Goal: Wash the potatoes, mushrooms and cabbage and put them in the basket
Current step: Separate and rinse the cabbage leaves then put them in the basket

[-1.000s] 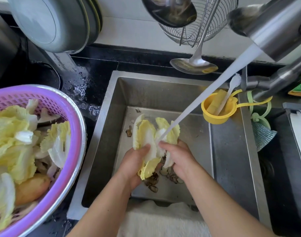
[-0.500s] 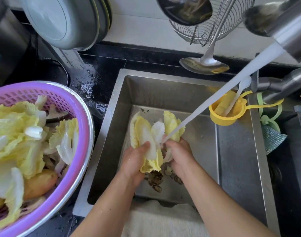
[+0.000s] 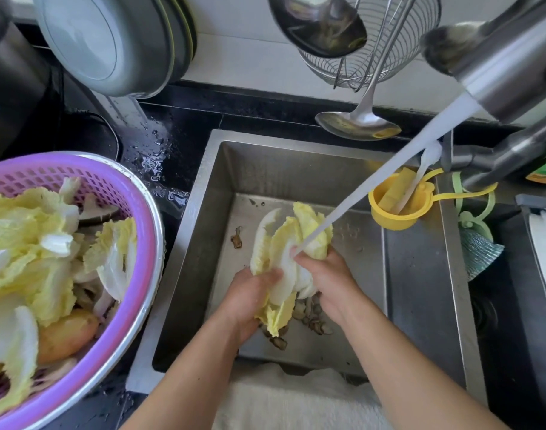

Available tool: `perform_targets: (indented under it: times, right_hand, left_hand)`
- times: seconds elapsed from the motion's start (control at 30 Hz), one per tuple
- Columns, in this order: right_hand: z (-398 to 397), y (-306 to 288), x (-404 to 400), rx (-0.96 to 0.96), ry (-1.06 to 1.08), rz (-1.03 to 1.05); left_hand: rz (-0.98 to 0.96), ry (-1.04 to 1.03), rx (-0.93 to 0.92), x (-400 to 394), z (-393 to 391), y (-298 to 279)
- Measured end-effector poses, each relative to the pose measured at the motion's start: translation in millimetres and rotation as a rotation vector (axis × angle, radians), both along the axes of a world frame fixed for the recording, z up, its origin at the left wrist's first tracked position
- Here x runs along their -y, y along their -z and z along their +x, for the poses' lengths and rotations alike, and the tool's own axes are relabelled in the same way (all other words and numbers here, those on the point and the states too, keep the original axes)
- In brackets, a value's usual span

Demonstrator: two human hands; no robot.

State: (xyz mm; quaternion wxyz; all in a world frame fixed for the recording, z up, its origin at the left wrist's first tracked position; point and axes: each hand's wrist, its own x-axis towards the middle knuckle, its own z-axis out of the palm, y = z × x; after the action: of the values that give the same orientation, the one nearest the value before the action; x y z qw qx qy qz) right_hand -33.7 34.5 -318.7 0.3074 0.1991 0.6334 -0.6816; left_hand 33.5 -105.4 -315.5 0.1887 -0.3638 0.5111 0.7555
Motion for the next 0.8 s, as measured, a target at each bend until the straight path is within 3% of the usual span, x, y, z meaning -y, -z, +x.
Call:
perform_targets:
  times: [0.07, 0.17, 0.27, 0.4, 0.5, 0.63, 0.8]
  right_hand:
    - [2.4, 0.5, -0.9, 0.059, -0.003, -0.063]
    - [4.7, 3.4, -6.3, 0.09, 0.127, -0.081]
    - [2.1, 0.1, -14.1, 0.105, 0.32, -0.16]
    - [-15.3, -6.1, -30.0, -0.018, 0.568, -0.12]
    - [-26.5, -13.4, -39.3, -0.165, 0.628, 0.044]
    - [-25.1, -22.4, -58.4, -0.28, 0.465, 0.319]
    - [-4.7, -31.1, -77.0, -0.181, 0.266, 0.473]
  left_hand:
    - [-0.009, 0.082, 0.001, 0.2, -1.9, -3.6]
    - [0.136, 0.125, 0.014, 0.2, -7.2, -11.7]
    - [0.179, 0.02, 0.025, -2.8, -13.5, -13.1]
    - [-0.122, -0.068, 0.06, -7.6, -21.5, 3.9]
    - [-0.371, 0.114, 0.053, -9.5, -24.3, 14.0]
    - [-0.779, 0.491, 0.041, -16.3, -35.0, 7.6]
    - [-0.936, 0.81, 0.02, -30.8, -47.8, -14.6]
